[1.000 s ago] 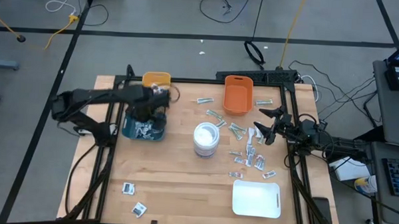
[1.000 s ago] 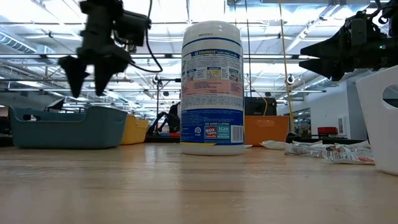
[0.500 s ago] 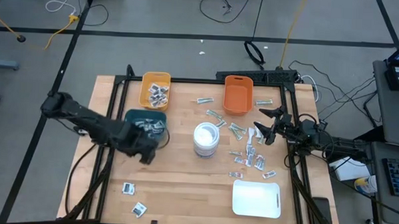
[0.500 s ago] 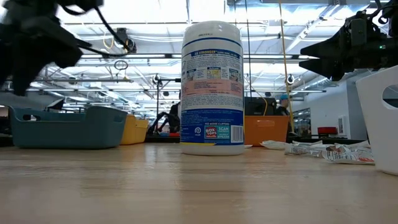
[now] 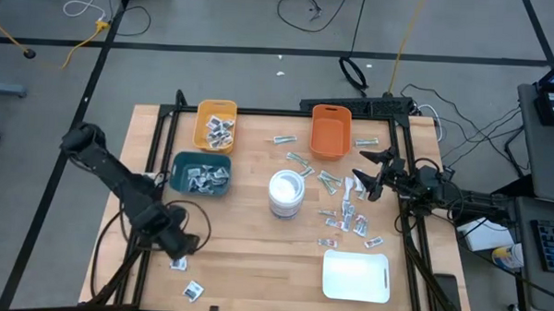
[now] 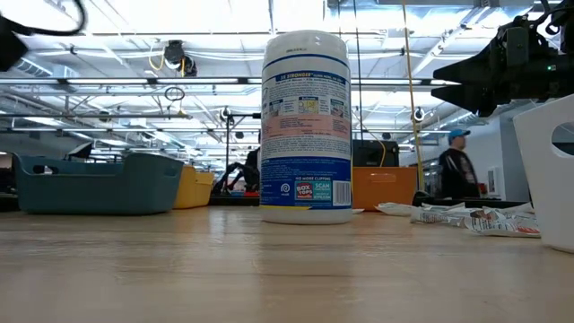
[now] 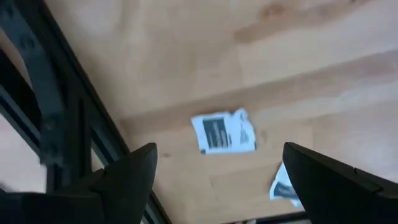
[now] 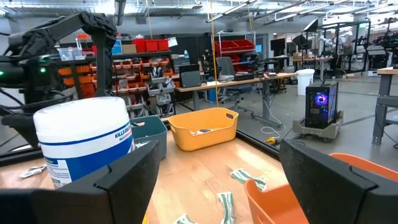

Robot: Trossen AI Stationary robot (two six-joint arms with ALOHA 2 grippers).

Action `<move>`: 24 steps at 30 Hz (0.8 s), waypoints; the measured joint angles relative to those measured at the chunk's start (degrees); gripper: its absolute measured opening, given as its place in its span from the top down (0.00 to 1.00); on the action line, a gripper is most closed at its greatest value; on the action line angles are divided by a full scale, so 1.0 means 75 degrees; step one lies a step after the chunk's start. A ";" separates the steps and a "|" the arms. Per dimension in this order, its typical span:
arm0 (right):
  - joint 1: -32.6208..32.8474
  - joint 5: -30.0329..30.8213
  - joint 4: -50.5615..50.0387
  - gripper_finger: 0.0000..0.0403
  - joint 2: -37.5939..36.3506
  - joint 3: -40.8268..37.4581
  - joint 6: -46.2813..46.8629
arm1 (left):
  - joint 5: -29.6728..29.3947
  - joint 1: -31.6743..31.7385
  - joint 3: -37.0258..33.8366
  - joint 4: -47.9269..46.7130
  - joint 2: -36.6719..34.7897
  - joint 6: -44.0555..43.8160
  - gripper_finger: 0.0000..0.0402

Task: Pick & Place First Aid Supplies
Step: Put the black pad into the yellow bin

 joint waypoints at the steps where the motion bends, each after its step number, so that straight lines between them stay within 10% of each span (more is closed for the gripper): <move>1: -0.0001 -0.0001 0.0000 0.19 -0.0001 0.0001 -0.0001 | -0.0034 -0.0138 0.0000 0.0094 0.0003 -0.0199 0.12; 24: 0.0001 -0.0001 0.0000 0.19 0.0000 0.0001 0.0000 | -0.0364 -0.0872 0.0000 0.1626 0.1771 -0.1473 0.23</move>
